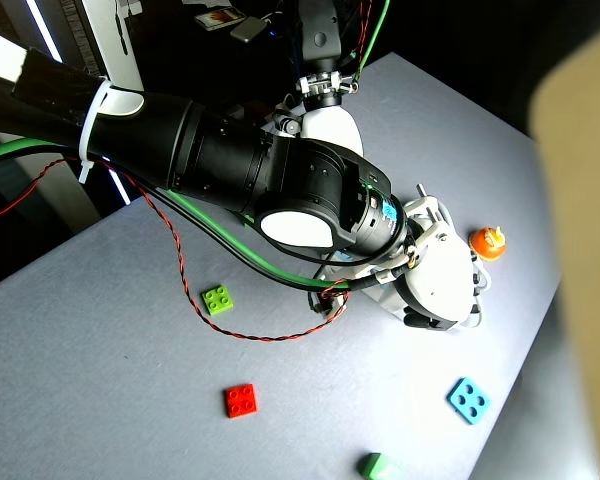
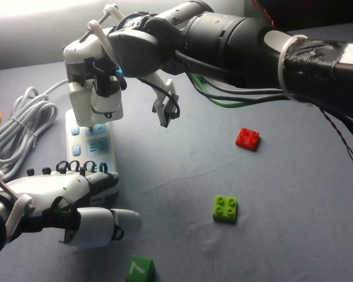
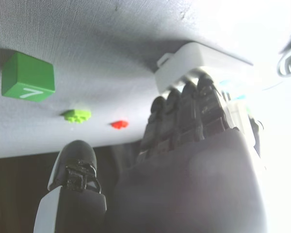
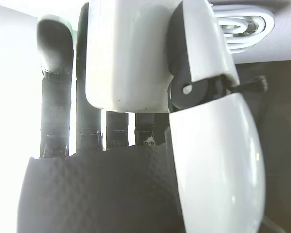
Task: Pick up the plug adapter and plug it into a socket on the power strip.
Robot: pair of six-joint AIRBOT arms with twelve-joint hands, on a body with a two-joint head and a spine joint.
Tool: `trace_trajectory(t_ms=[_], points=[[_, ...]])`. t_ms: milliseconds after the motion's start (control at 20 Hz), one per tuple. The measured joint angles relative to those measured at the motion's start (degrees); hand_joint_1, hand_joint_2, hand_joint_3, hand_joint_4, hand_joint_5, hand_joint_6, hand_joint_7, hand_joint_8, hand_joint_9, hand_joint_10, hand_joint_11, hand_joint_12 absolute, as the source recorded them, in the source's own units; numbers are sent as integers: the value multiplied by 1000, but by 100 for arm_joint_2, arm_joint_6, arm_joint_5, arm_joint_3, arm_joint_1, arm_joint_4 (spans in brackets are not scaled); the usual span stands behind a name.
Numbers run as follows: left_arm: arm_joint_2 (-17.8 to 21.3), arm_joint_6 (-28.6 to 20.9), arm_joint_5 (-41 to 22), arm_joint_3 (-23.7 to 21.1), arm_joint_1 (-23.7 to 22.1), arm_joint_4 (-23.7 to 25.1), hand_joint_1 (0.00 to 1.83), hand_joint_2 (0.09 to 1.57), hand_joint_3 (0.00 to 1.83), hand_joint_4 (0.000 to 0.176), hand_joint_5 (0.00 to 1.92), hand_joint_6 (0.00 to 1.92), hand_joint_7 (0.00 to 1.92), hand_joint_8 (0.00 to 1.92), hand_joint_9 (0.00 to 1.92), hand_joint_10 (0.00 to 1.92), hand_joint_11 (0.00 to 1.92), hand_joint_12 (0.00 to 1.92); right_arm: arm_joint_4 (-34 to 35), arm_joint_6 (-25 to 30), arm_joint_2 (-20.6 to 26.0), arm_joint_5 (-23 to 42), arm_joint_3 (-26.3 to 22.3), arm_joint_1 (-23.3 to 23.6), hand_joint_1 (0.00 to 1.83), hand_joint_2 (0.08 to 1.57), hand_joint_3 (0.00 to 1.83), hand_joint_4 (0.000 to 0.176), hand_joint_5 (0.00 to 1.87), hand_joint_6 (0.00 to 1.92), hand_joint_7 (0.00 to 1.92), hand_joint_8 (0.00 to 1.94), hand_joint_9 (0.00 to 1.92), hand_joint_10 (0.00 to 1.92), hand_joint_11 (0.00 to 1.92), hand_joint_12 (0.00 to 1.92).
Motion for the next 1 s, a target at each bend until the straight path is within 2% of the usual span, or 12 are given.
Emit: trace_trajectory(t_ms=[450, 550, 650, 700, 1000], points=[[7, -2, -7, 0, 15, 7, 0, 1265, 1, 0, 59, 6, 88, 7, 63, 8, 30, 19, -28, 13, -66, 85, 11, -70, 1236, 1145, 0, 0, 874, 1005, 992, 1166, 919, 1087, 744, 1569], [7, -2, -7, 0, 15, 4, 0, 1266, 1, 0, 57, 4, 92, 7, 68, 9, 31, 21, -42, 11, -79, 85, 13, -72, 1235, 1151, 3, 0, 851, 1029, 986, 1182, 923, 1076, 749, 1549], [7, -2, -11, 0, 15, 4, 0, 1265, 1, 0, 18, 0, 39, 0, 19, 0, 0, 1, -76, 7, -114, 92, 33, -83, 1239, 1143, 0, 0, 854, 1039, 1016, 1119, 969, 1024, 806, 1491], [9, 0, -13, 0, 15, 4, 0, 1262, 0, 0, 35, 8, 57, 10, 35, 8, 5, 2, -122, 4, -125, 114, 37, -94, 1242, 1138, 1, 0, 891, 970, 1001, 1161, 970, 1024, 813, 1489], [11, -2, -24, 0, 15, 0, 0, 1267, 1, 0, 52, 8, 75, 9, 61, 11, 25, 14, -197, -4, -181, 208, 44, -144, 1240, 1150, 1, 0, 867, 990, 979, 1208, 917, 1081, 762, 1531]])
